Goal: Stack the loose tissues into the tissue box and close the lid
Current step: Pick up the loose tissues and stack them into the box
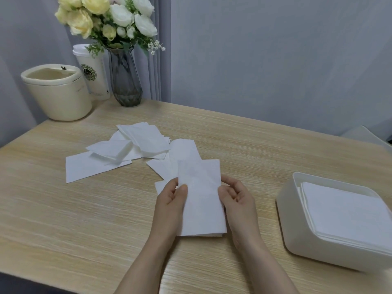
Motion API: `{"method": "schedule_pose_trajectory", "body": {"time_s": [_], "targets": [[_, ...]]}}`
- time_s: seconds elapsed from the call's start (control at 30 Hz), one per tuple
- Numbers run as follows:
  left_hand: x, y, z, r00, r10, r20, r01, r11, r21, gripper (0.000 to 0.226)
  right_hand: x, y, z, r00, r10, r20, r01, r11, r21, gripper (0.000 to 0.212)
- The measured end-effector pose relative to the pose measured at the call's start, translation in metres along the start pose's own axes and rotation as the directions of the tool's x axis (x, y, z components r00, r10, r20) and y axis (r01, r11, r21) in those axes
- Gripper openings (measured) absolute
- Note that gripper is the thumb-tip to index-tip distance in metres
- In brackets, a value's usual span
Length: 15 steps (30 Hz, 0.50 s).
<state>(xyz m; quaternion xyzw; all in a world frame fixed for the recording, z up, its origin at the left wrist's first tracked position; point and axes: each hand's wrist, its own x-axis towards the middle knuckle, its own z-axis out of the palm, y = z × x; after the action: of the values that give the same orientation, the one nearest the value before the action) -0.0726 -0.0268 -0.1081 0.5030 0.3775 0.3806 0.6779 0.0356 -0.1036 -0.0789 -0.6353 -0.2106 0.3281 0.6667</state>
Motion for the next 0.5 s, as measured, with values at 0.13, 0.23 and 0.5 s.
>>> {"method": "schedule_pose_trajectory", "body": {"time_s": [0.13,0.23,0.5], "targets": [[0.002,-0.001,-0.002,0.995,0.032,-0.095,-0.037,0.998,-0.047,0.022,-0.009,0.007,-0.007,0.997,-0.051,-0.059,0.050,0.999,-0.019,0.026],[0.003,0.000,-0.003,0.988,0.060,-0.141,-0.074,0.993,-0.094,0.022,-0.022,0.013,-0.009,0.996,-0.081,-0.025,0.080,0.996,-0.048,0.029],[0.006,0.001,-0.001,0.967,0.076,-0.243,-0.126,0.972,-0.197,0.016,-0.045,0.028,0.002,0.998,-0.044,0.038,0.044,0.999,0.001,0.045]]}}
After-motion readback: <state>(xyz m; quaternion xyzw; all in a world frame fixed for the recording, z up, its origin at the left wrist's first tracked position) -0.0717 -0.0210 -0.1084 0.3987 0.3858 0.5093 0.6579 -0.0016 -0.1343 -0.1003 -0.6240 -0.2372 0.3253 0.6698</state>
